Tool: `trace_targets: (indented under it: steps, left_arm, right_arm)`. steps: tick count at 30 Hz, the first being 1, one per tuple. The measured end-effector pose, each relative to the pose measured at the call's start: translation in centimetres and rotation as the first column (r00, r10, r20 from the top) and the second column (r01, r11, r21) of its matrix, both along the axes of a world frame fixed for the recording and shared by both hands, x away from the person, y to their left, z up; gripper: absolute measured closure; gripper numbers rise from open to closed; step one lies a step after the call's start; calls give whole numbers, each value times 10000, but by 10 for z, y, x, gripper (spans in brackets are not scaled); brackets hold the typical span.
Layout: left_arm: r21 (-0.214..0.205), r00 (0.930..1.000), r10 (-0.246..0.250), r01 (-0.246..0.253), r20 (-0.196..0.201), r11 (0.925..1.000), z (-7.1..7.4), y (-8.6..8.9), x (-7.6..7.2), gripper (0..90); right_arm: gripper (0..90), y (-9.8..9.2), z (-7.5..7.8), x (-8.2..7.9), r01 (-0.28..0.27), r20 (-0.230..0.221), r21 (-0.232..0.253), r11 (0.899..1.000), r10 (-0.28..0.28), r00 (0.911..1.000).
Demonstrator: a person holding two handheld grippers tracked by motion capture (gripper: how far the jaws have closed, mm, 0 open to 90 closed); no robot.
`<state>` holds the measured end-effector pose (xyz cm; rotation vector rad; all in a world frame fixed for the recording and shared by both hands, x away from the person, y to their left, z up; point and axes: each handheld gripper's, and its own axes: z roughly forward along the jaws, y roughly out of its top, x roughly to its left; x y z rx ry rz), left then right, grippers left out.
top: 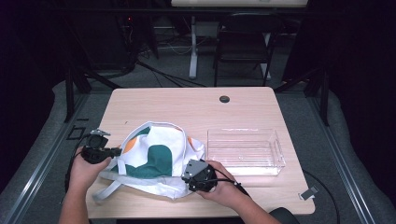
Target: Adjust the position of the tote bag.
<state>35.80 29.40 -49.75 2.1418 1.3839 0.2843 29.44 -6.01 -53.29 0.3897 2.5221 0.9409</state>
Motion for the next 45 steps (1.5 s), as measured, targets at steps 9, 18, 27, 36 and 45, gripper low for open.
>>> trace_targets:
  steps: [9, 18, 27, 36, 45]
  left_arm:
    - [-135, 9999, 25, -27, -137, 9999, -4, 2, 1, 865]
    - [-134, 9999, 42, -44, -158, 9999, -6, 4, 0, 862]
    - [-140, 9998, 6, -9, -181, 9999, -7, 4, 1, 855]
    - [-158, 9998, 41, -44, -213, 9999, -8, 6, 1, 851]
    - [-103, 9997, 47, -50, -255, 9999, -9, 6, 2, 839]
  right_arm:
    - [549, 3, -3, 0, -199, 510, -485, 9986, 224, 9984]
    - [612, 3, -2, 1, -223, 635, -668, 9975, 265, 9976]
    - [682, 2, 0, 0, -149, 532, -365, 9992, 169, 9984]
    - [771, -1, 4, 3, -16, 148, 27, 10000, 15, 9999]
    - [845, -4, 9, 4, 185, -53, 445, 9988, -183, 9998]
